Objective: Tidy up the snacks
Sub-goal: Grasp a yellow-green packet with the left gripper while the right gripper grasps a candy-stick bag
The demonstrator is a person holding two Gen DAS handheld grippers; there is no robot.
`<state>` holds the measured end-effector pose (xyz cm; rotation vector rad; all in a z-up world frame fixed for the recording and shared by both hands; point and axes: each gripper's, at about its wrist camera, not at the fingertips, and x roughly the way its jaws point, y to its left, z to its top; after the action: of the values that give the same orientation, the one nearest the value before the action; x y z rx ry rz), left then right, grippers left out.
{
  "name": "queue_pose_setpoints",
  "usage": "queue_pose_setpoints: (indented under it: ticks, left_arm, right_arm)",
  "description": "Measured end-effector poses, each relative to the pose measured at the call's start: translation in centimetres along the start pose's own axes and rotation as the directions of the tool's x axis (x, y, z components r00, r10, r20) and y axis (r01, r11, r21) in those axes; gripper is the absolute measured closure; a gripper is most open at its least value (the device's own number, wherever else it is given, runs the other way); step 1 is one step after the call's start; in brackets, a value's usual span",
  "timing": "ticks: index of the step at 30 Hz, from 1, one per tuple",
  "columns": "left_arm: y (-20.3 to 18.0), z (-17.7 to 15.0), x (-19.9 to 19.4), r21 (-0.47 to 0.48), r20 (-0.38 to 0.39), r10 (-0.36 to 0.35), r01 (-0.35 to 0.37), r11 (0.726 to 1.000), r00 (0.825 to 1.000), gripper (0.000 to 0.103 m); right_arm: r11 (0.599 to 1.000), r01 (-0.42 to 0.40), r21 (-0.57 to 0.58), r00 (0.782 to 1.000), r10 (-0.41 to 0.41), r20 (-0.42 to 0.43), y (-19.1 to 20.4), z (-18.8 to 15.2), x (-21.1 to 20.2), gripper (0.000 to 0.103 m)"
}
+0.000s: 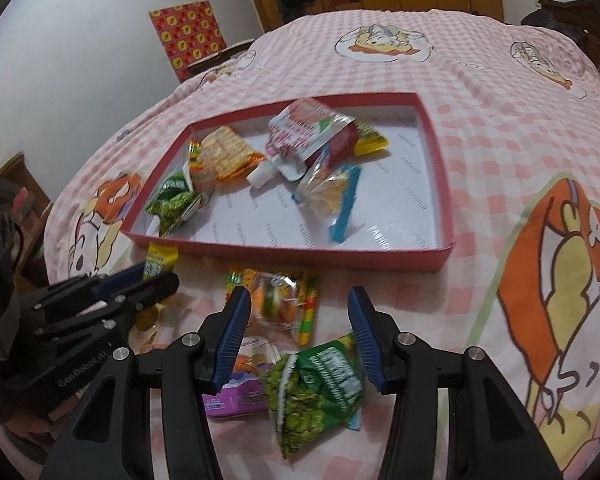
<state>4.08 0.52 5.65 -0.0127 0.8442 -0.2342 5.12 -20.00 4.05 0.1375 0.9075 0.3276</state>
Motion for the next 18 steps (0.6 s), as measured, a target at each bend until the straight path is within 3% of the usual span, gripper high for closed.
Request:
queue_pose_setpoints:
  ticks: [8,18]
  left_arm:
    - [1.2,-0.1,-0.2,-0.037,0.009,-0.034,0.034,0.999,0.999,0.079]
    - [1.9,0.0,-0.1,-0.056,0.007,-0.034,0.034,0.998,0.999,0.079]
  right_arm:
    - [0.999,0.019,-0.025,0.999,-0.021,-0.045,1.4,-0.3,1.7,0.051]
    - [0.997,0.055,-0.055,0.998,-0.057,-0.036,2.3,-0.5,3.0,0.051]
